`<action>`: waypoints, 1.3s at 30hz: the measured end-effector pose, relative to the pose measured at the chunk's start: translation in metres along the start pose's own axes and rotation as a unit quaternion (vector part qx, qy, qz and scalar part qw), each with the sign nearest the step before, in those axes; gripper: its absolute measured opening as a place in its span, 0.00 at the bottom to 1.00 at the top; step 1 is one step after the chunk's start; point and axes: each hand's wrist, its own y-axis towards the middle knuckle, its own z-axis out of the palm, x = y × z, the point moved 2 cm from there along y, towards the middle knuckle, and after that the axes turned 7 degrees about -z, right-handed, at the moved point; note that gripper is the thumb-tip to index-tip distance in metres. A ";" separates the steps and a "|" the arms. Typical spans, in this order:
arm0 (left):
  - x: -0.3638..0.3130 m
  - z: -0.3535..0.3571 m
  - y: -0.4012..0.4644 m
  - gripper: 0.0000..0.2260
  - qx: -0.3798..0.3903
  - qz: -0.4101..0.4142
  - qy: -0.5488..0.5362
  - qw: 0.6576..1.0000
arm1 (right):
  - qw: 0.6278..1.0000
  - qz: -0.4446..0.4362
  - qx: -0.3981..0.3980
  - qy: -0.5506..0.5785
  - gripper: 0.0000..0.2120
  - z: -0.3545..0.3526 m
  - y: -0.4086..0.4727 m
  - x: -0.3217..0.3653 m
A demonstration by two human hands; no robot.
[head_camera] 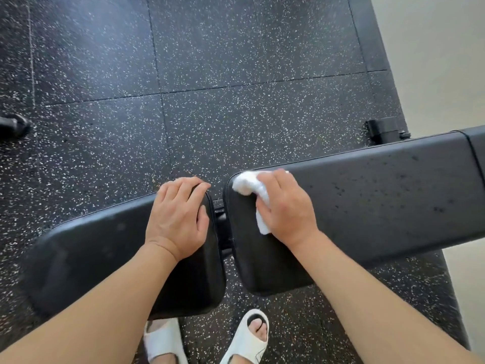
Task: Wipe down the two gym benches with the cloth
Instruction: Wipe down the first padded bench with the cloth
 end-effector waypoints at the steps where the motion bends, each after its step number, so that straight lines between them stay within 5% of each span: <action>1: 0.000 0.000 0.001 0.22 0.001 0.001 -0.002 1.000 | 1.000 0.025 -0.003 -0.003 0.13 0.006 0.016 -0.001; 9: 0.001 0.002 0.001 0.23 0.019 0.003 -0.001 1.000 | 0.993 0.117 -0.003 0.009 0.13 0.033 0.058 0.029; 15: 0.001 0.002 0.001 0.22 0.016 0.005 -0.013 1.000 | 0.997 0.051 0.049 0.044 0.14 0.015 0.026 0.028; 19: 0.001 0.002 0.000 0.21 0.014 0.002 -0.009 1.000 | 0.997 0.054 0.048 -0.040 0.15 -0.016 -0.006 -0.025; 23: 0.002 0.003 0.000 0.21 0.004 0.005 -0.011 1.000 | 0.981 0.173 0.038 -0.073 0.17 -0.034 -0.011 -0.071; 27: 0.002 0.004 0.000 0.21 -0.008 0.008 -0.013 1.000 | 0.966 0.248 0.022 -0.067 0.15 -0.016 0.011 -0.044; 33: 0.002 0.001 -0.001 0.22 -0.006 0.007 -0.015 1.000 | 0.987 0.152 0.055 0.011 0.15 0.020 0.048 0.039; 39: -0.001 0.000 -0.002 0.22 0.009 -0.008 0.004 1.000 | 0.996 0.038 0.054 0.052 0.15 0.019 0.033 0.039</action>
